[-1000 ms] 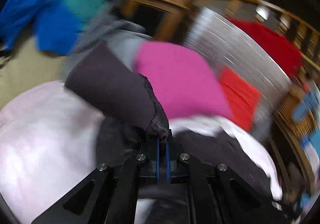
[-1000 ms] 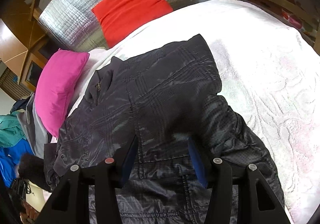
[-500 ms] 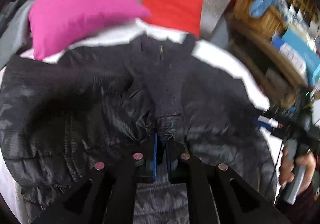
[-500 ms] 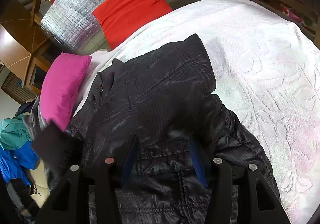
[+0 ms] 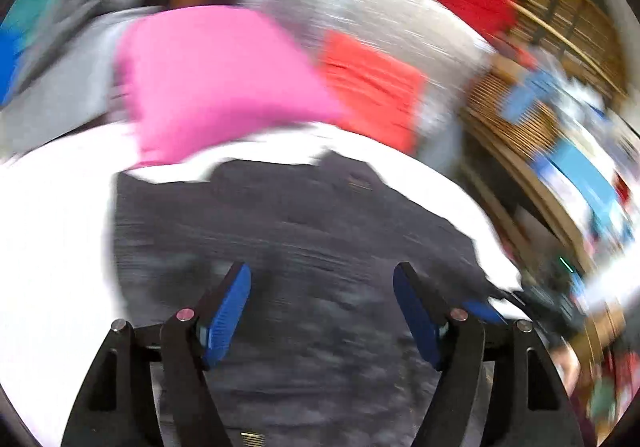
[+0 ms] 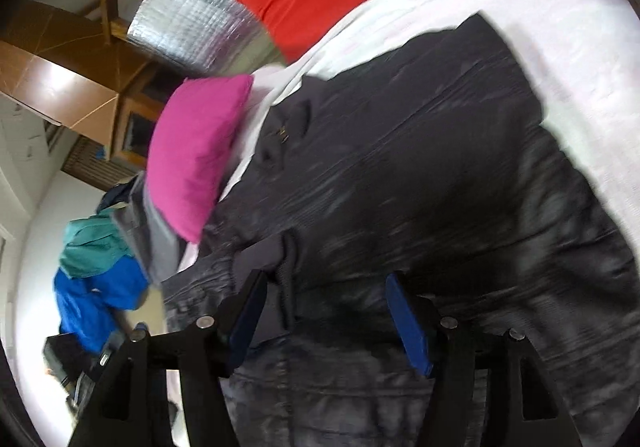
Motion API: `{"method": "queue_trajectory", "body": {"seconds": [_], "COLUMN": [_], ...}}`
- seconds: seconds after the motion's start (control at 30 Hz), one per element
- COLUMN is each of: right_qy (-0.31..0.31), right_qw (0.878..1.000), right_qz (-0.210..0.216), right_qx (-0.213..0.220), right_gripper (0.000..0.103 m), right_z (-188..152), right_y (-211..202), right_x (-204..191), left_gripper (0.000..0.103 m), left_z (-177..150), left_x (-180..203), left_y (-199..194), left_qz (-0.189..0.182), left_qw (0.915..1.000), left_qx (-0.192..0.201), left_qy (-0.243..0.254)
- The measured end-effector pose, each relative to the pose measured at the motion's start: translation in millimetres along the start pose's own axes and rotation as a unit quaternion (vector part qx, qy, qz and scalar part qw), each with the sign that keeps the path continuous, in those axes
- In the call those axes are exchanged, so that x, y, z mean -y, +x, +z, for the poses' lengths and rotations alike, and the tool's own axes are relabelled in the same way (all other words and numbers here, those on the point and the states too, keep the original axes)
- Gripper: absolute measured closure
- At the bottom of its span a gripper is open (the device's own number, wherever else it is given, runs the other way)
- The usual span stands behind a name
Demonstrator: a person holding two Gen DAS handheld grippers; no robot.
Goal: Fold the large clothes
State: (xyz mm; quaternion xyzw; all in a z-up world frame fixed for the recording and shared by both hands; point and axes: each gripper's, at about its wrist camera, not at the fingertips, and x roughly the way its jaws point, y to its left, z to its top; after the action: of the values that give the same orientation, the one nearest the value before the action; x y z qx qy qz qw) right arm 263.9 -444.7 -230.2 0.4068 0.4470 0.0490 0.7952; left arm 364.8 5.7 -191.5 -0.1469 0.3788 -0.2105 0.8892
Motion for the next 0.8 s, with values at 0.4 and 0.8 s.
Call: {"method": "queue_trajectory", "body": {"seconds": [0.4, 0.8], "right_qy": [-0.021, -0.198], "right_qw": [1.000, 0.976], "right_qz": [0.012, -0.091], "right_qx": [-0.009, 0.000], "right_gripper": [0.034, 0.088], "right_z": [5, -36], "right_y": [69, 100], "right_x": [-29, -95], "left_gripper": [0.029, 0.028], "left_z": [-11, -17], "left_x": [-117, -100], "left_y": [11, 33], "left_qz": [0.147, 0.140], "left_qw": [0.9740, 0.9800], "left_qx": [-0.036, -0.077], "left_qy": [-0.169, -0.118]}}
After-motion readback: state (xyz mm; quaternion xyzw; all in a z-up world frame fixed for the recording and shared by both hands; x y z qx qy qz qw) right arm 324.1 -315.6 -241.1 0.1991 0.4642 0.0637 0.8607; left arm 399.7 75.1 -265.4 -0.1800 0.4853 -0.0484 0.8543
